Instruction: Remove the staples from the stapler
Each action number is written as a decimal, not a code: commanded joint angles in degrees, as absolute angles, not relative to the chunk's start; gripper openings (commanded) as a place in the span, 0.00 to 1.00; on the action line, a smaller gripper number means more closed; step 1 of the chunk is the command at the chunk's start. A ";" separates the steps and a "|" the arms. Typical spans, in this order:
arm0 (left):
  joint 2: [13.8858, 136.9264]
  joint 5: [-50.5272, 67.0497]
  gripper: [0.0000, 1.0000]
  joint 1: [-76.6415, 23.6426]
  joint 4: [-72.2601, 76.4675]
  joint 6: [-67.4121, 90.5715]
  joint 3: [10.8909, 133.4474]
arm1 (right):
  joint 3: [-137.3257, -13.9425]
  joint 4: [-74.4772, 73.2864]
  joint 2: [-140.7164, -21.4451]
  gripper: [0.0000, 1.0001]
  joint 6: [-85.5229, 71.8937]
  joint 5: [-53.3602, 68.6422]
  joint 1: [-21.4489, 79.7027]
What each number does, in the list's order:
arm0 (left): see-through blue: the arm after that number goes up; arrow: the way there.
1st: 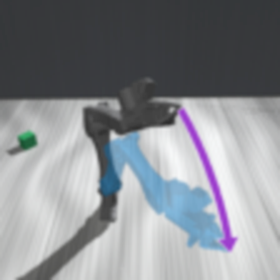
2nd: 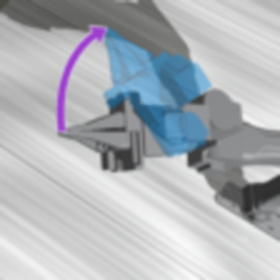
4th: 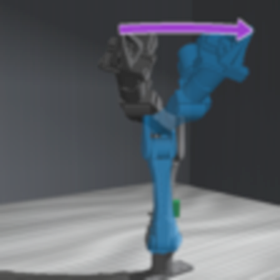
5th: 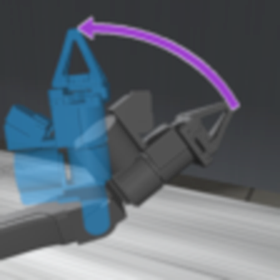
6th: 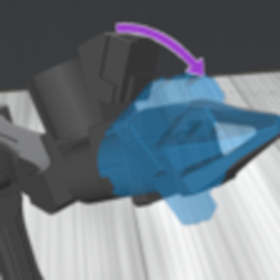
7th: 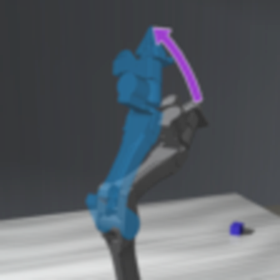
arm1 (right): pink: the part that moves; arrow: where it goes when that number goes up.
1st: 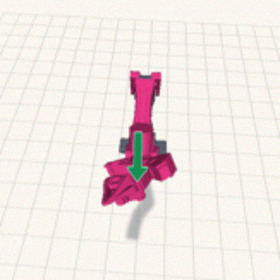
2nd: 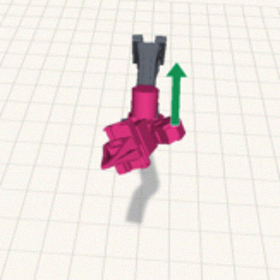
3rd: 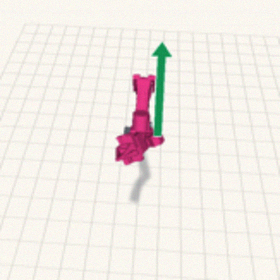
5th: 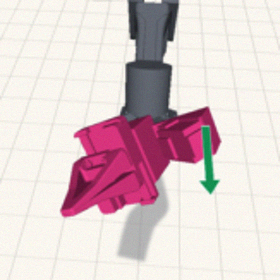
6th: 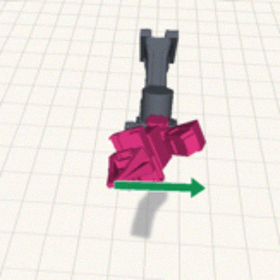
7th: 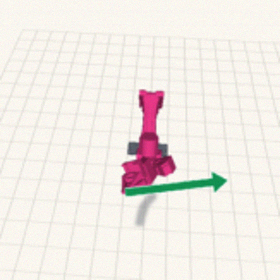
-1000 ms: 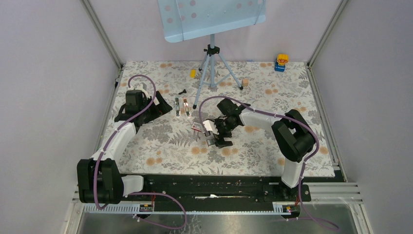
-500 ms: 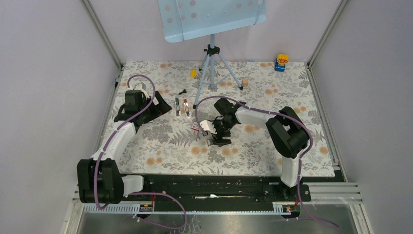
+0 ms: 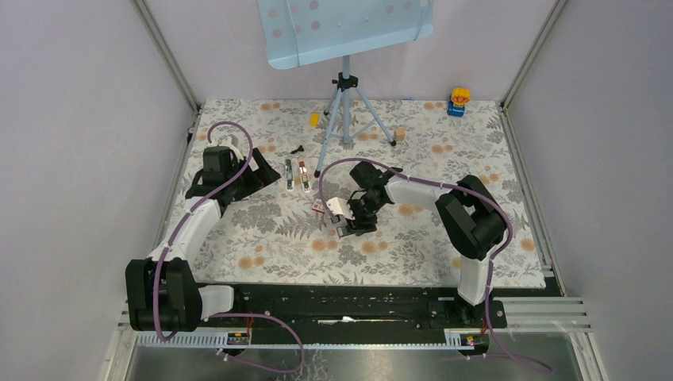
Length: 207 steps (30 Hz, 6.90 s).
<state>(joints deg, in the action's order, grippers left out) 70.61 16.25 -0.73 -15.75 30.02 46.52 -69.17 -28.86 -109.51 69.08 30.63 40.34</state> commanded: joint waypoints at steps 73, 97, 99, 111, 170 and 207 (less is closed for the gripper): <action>92.55 20.22 0.81 -17.02 9.69 41.88 45.49 | -73.96 -31.31 -110.93 0.53 60.61 24.63 38.59; 98.02 20.33 0.53 -20.72 12.16 40.83 45.90 | -76.79 -27.24 -113.97 0.52 55.40 22.17 38.58; 98.07 20.23 0.51 -20.80 12.14 40.72 45.80 | -76.88 -26.71 -114.20 0.52 55.07 21.52 38.64; 98.83 19.83 0.43 -21.51 11.39 39.84 45.92 | -77.85 -25.14 -115.36 0.52 53.79 19.60 38.58; 100.46 19.58 0.39 -22.94 9.12 38.41 46.84 | -76.71 -21.70 -114.37 0.50 49.50 18.18 41.72; 91.75 14.90 0.77 -18.06 3.43 39.52 47.64 | -63.43 4.95 -95.01 1.00 15.72 19.26 34.08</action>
